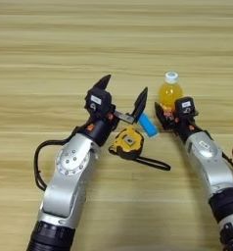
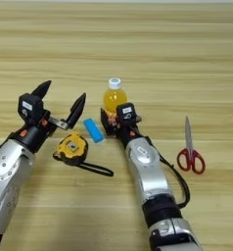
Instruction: Move the objects on the table
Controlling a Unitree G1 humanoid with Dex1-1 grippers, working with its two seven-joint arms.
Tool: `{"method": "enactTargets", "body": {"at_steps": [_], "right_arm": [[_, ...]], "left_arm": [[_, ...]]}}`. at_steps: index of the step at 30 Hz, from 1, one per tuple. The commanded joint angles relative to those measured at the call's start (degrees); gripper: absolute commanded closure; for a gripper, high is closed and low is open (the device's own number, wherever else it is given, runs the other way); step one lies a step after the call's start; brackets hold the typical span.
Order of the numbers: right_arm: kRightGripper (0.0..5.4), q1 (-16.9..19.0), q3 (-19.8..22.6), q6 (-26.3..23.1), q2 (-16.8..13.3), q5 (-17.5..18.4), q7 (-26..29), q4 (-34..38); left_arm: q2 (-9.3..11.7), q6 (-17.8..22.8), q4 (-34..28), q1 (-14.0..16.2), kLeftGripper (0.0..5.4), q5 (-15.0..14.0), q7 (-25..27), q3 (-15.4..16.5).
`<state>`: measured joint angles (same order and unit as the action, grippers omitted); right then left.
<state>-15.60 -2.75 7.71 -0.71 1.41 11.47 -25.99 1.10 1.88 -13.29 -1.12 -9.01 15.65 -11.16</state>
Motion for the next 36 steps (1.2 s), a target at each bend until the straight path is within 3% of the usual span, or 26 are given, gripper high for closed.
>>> {"method": "enactTargets", "body": {"at_steps": [1,10,13,24,31,36], "right_arm": [[1.96,1.5,-0.4,-2.6,0.2,-0.1,-0.1,-0.8],[0.71,2.4,-1.0,-3.5,0.2,-0.2,0.3,0.9],[0.06,2.7,-1.2,-3.5,0.2,-0.2,0.1,1.5],[0.02,3.2,-1.1,-3.6,0.1,-0.2,-0.2,3.1],[0.02,4.9,-1.5,-4.3,0.1,-0.2,-0.1,5.9],[0.02,6.8,-2.0,-5.3,0.1,-0.1,0.2,8.6]], "left_arm": [[0.2,0.0,-0.1,-1.0,0.00,0.4,-0.3,0.5],[0.3,-0.1,0.3,-1.1,0.00,0.4,-0.3,1.2],[0.3,-0.2,0.4,-1.1,0.00,0.5,-0.4,1.5],[1.0,-1.1,3.5,-1.8,0.00,0.5,-0.3,3.4],[2.9,-4.2,14.3,-4.5,0.00,2.1,-3.4,9.0],[4.3,-3.5,23.0,-6.0,0.00,6.7,-8.9,11.1]]}}
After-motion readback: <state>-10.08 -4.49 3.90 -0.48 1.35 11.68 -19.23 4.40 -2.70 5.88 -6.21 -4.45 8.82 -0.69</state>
